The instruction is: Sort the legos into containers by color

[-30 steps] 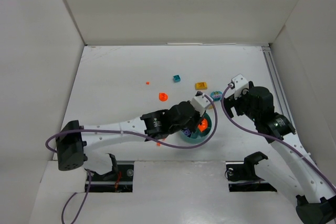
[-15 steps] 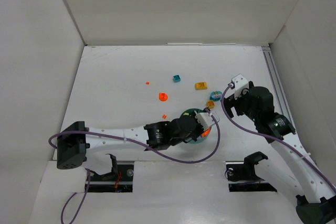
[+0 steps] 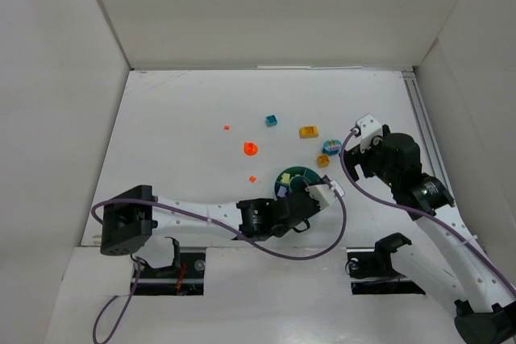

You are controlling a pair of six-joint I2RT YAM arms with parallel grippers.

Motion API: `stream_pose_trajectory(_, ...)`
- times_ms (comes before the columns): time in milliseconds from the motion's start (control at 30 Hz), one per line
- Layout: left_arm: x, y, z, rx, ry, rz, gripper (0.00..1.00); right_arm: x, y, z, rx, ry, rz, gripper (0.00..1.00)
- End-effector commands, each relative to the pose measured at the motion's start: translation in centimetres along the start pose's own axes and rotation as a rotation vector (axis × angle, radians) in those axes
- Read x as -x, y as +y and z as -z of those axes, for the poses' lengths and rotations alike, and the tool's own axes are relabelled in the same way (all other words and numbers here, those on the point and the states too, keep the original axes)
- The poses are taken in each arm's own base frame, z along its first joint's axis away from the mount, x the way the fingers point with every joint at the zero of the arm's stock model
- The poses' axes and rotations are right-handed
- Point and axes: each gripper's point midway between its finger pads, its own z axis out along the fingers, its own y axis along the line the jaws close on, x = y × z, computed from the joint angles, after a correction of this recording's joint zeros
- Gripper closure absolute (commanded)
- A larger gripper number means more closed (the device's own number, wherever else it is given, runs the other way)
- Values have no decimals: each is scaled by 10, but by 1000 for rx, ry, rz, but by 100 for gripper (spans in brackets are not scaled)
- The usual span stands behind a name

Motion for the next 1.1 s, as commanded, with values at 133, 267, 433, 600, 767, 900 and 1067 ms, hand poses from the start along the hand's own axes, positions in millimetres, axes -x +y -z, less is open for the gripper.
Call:
stream_pose_trajectory(133,8,11,0,144,-42,8,100,9,-7,3,-33,-38,-9,3)
stream_pose_trajectory(267,3,20,2,237,-42,-5,100,9,-7,3,-33,-38,-9,3)
stream_pose_trajectory(433,4,24,8,328,-83,-16,100,9,-7,3,-33,-38,-9,3)
stream_pose_trajectory(600,-9,19,9,377,-57,-70,100,9,-7,3,-33,-38,-9,3)
stream_pose_trajectory(767,-11,27,13,431,-62,-38,100,10,-6,3,-24,-41,-9,3)
stream_pose_trajectory(900,-10,30,14,454,-73,-21,100,10,-6,3,-24,-41,-9,2)
stream_pose_trajectory(1067,-13,29,15,470,-68,-30,100,10,-6,3,-24,-41,-9,2)
